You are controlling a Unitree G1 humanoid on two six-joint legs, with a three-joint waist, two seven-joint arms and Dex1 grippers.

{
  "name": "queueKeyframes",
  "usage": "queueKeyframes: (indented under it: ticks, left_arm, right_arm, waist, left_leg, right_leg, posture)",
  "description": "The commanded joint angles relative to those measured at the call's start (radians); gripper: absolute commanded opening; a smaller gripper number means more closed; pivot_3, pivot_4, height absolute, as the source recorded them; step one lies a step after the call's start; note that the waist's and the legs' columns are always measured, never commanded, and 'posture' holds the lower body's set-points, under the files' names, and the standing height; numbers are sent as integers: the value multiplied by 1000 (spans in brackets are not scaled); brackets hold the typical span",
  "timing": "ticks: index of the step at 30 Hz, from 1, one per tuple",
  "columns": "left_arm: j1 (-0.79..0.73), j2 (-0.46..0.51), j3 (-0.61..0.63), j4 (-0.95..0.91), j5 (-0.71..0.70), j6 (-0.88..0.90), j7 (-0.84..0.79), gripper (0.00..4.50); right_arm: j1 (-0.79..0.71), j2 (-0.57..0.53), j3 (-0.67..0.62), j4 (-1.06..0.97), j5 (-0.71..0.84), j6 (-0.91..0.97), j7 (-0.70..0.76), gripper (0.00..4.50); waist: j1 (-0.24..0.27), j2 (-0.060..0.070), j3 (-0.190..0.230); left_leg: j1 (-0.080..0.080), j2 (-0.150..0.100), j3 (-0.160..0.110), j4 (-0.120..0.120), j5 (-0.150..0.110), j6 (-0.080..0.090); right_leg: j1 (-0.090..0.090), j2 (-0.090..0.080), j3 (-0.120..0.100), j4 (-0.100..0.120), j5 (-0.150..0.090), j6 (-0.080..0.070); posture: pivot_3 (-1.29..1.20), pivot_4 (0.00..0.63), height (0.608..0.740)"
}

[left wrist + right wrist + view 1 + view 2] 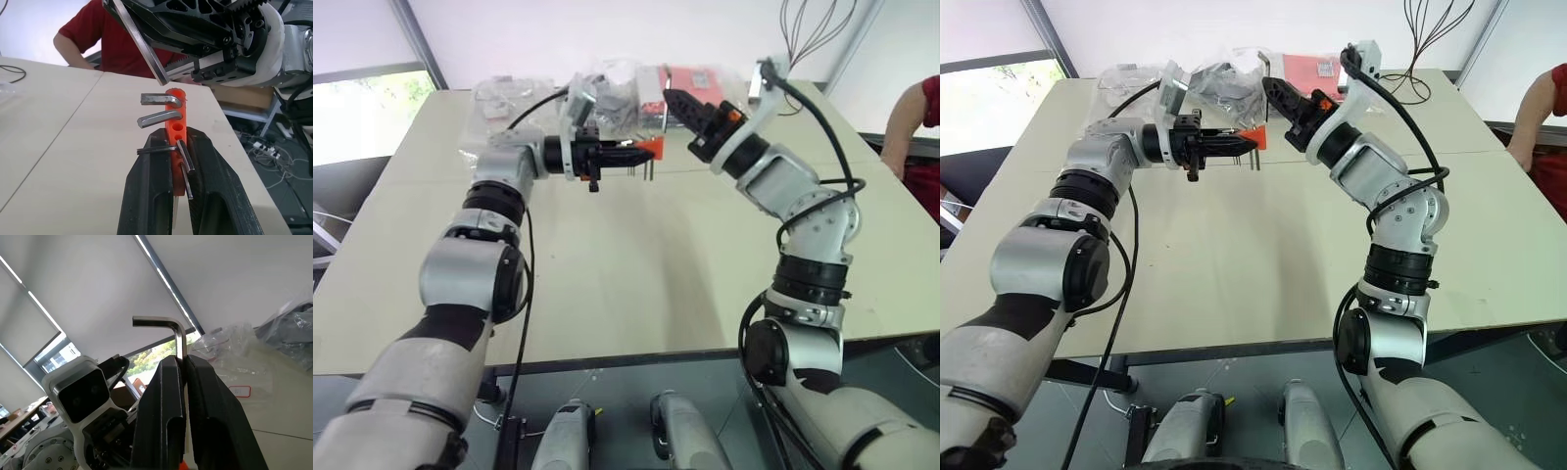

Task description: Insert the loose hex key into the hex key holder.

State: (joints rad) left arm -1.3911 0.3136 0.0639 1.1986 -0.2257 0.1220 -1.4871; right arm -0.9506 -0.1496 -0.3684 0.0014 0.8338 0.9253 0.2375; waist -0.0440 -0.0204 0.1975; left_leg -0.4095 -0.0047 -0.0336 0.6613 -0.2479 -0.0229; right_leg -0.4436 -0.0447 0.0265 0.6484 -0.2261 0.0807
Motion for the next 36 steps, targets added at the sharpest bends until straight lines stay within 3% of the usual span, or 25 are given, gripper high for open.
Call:
queueKeyframes:
  ticks: [1,36]
  left_arm:
    - [-36,7,16,-9,6,-28,5,0]
    - [-11,0,-2,-47,18,-21,-45,0]
  right_arm:
    - [-14,-11,3,-57,33,-23,-1,37]
    - [23,-38,50,-34,49,-66,2,37]
  waist:
    - [0,0,0]
    - [0,0,0]
  left_leg:
    - [0,0,0,0,0,0]
    - [0,0,0,0,0,0]
  right_leg:
    - [0,0,0,0,0,0]
    - [0,0,0,0,0,0]
  posture:
    - [0,150,740]
    - [0,150,740]
